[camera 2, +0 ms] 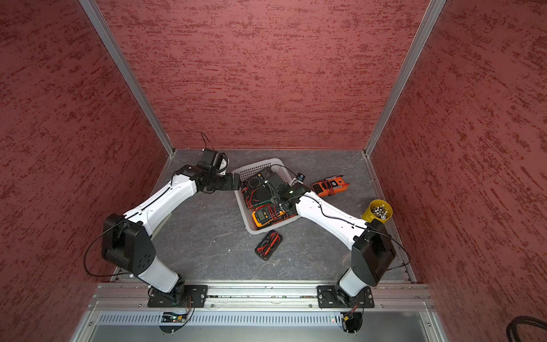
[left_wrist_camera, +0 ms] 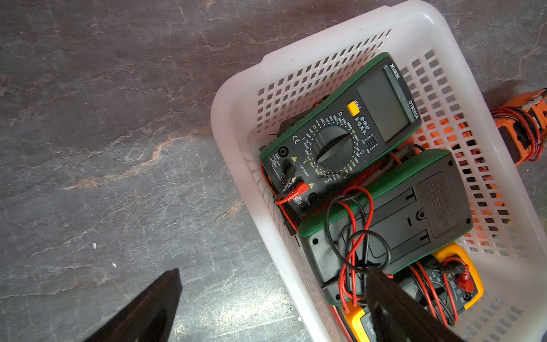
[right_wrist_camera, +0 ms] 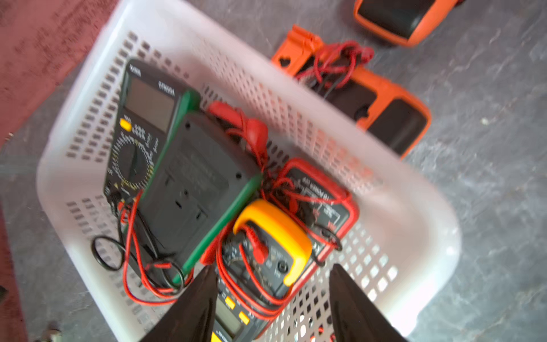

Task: Put the multimeter into the basket
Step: Place the multimeter in the basket, then move the basket to the center of the board.

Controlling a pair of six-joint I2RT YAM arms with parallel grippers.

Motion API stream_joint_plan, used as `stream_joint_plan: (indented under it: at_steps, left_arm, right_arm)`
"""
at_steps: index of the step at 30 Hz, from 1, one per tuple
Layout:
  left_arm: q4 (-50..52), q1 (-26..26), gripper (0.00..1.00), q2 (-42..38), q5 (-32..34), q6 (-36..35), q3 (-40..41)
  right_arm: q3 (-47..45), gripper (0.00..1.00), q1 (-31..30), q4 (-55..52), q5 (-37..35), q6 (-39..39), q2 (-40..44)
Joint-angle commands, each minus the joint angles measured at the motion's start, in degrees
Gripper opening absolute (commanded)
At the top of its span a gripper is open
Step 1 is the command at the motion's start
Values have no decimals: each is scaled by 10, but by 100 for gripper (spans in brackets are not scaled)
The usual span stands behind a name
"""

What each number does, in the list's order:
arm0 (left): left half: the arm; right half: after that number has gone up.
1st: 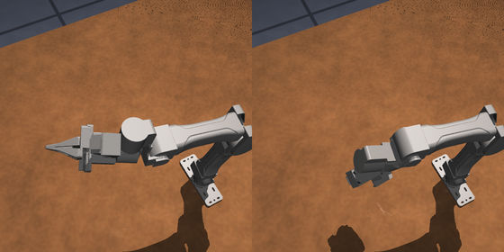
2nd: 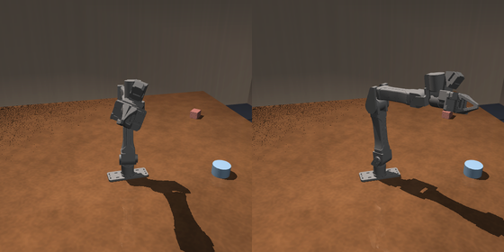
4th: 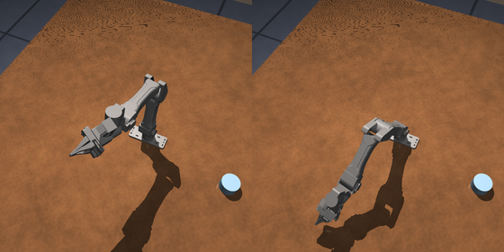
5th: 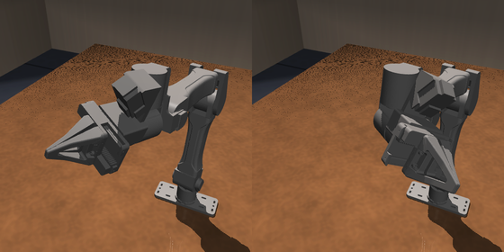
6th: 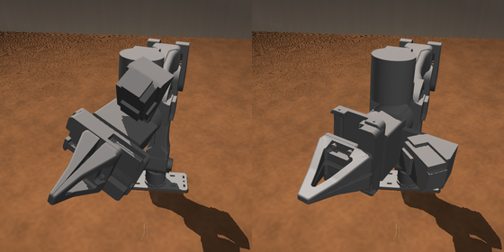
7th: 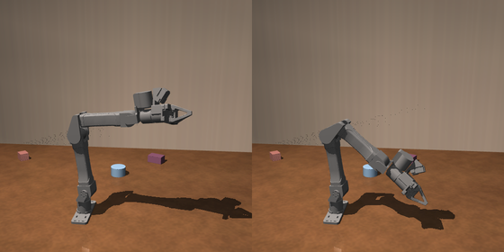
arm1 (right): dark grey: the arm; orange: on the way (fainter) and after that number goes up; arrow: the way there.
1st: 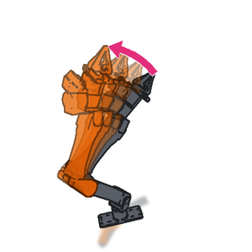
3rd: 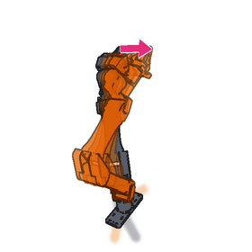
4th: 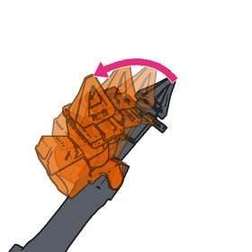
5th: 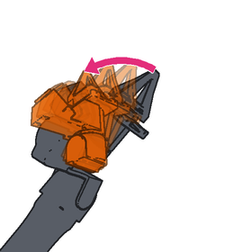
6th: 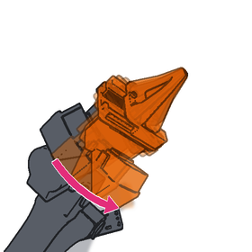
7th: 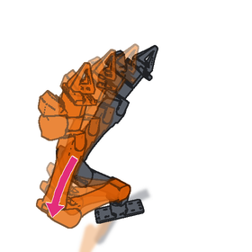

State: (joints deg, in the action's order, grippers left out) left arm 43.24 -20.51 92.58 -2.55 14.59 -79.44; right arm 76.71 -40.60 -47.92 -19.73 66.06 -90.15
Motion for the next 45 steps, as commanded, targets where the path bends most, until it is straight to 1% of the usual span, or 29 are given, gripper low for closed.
stream_joint_plan:
  at_steps: [1,5,9,10,12,14,16,19,23,26,37,45]
  left_arm:
    - [-1,2,100,-6,11,14,1]
    - [-7,3,100,-11,19,31,17]
    - [-17,2,100,-19,21,54,35]
    - [-20,2,100,-19,22,59,38]
    - [-24,1,100,-20,22,70,45]
    - [-27,1,100,-21,24,78,50]
    - [-29,2,100,-21,26,85,52]
    - [-30,1,100,-17,27,92,51]
    - [-27,2,100,-11,30,98,46]
    - [-26,2,100,-7,29,103,43]
    - [-17,9,100,18,22,100,23]
    - [-22,13,100,36,11,99,12]
  right_arm:
    - [9,63,43,-5,42,-80,23]
    - [11,63,114,-31,72,-124,40]
    - [18,73,194,-65,102,-162,34]
    - [20,77,212,-69,106,-173,27]
    - [32,87,244,-82,111,-200,5]
    - [49,92,268,-84,127,-236,-22]
    - [68,95,286,-81,156,-273,-54]
    - [95,96,307,-74,208,-326,-100]
    - [125,96,310,-58,258,-398,-143]
    - [139,96,309,-60,281,-429,-168]
    - [152,98,266,-85,267,-471,-221]
    - [167,99,252,-88,311,-486,-246]
